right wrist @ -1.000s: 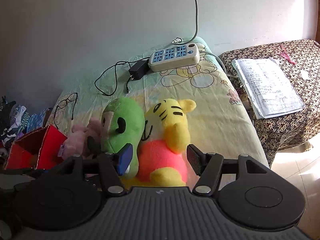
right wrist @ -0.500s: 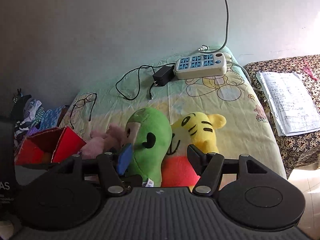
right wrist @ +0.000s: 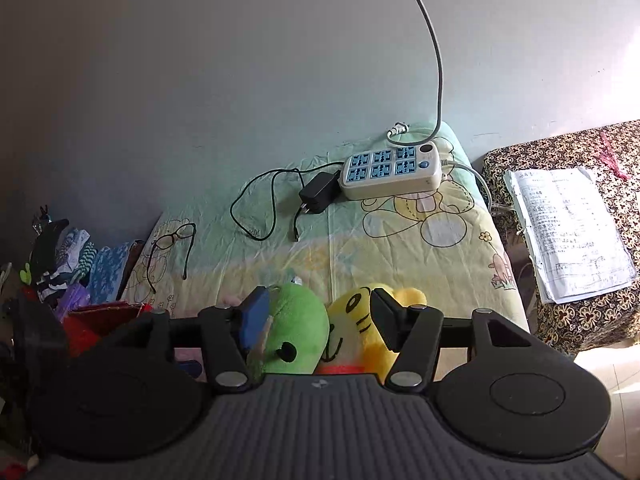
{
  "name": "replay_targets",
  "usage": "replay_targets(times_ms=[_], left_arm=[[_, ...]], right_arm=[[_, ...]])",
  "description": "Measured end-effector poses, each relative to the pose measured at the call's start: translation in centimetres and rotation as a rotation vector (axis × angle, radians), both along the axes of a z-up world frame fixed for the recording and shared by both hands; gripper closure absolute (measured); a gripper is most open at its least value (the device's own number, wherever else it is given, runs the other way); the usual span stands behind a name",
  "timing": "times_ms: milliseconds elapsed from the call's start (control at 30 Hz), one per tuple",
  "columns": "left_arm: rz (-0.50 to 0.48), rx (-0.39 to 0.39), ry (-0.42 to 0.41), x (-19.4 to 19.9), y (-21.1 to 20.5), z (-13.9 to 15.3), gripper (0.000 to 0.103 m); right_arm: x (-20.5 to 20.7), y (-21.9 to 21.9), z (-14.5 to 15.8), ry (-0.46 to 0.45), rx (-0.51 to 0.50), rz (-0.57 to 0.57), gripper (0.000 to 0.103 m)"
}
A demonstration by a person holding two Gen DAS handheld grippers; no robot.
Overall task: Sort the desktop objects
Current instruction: 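Close the left gripper on the green plush while the right gripper clamps its other side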
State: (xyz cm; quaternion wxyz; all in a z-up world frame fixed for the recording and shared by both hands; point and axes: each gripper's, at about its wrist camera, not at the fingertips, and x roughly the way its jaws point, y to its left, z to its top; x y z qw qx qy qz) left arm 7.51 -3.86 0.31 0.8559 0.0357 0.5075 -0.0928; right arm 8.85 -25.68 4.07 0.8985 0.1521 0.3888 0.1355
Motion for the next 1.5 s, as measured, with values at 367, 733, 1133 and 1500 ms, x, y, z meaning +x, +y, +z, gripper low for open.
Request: replay_targets(times_ms=[367, 733, 1133, 1500], left_arm=[[0.035, -0.081, -0.046, -0.6, -0.2, -0.8, 0.017], [0.048, -0.117, -0.009, 1.2, -0.2, -3.0, 0.017], [0.004, -0.117, -0.017, 1.4, -1.3, -3.4, 0.036], [-0.044, -0.158, -0.021, -0.5, -1.5, -2.6, 0.048]], right_arm=[[1.3, 3.4, -2.8, 0.052, 0.001, 0.11, 0.036], [3.8, 4.3, -5.9, 0.121, -0.009, 0.122, 0.035], [3.8, 2.6, -6.6, 0.158, 0.142, 0.128, 0.055], [2.0, 1.0, -5.7, 0.169, 0.188, 0.118, 0.057]])
